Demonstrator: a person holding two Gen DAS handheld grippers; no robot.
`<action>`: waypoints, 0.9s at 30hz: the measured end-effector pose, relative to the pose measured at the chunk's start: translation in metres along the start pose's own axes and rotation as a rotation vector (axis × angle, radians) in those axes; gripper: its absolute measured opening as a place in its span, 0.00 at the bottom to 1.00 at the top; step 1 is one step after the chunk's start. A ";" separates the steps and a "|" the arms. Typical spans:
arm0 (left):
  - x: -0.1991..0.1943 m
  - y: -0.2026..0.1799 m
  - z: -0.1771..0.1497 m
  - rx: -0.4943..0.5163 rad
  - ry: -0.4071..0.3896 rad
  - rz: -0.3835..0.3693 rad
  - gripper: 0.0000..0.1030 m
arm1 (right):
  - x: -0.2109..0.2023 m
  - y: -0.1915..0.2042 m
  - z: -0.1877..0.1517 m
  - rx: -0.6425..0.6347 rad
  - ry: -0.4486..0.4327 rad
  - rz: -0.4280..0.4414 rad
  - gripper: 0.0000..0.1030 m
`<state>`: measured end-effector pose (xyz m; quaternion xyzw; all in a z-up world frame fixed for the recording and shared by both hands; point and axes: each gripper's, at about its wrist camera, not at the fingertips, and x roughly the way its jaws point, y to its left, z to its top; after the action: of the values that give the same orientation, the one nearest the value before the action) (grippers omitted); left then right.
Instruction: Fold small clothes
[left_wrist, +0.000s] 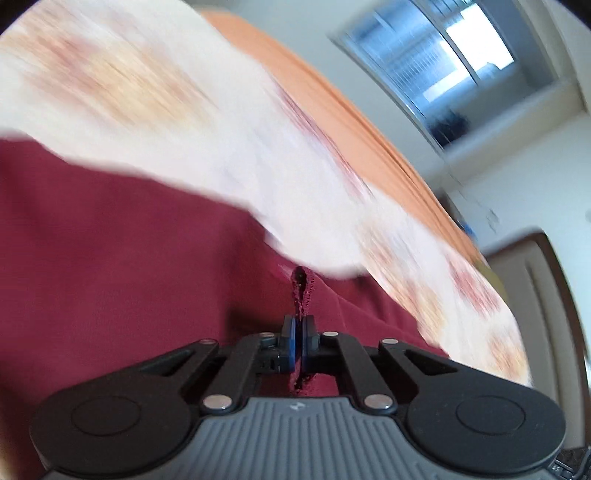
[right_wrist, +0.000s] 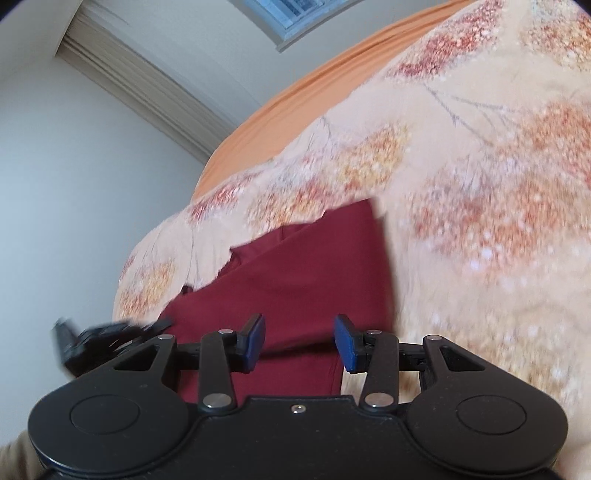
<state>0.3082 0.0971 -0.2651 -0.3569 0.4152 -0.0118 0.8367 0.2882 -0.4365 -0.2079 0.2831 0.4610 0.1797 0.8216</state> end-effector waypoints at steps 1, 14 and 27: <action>-0.014 0.013 0.007 -0.012 -0.025 0.048 0.02 | 0.005 -0.002 0.005 0.004 -0.008 -0.001 0.44; -0.050 0.075 0.011 -0.043 -0.012 0.256 0.02 | 0.123 -0.005 0.066 0.008 0.018 0.007 0.43; -0.038 0.057 0.014 0.019 0.016 0.198 0.03 | 0.160 -0.012 0.105 -0.046 0.043 -0.008 0.03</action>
<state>0.2778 0.1600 -0.2678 -0.3061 0.4548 0.0640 0.8339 0.4602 -0.3882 -0.2769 0.2582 0.4755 0.1931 0.8185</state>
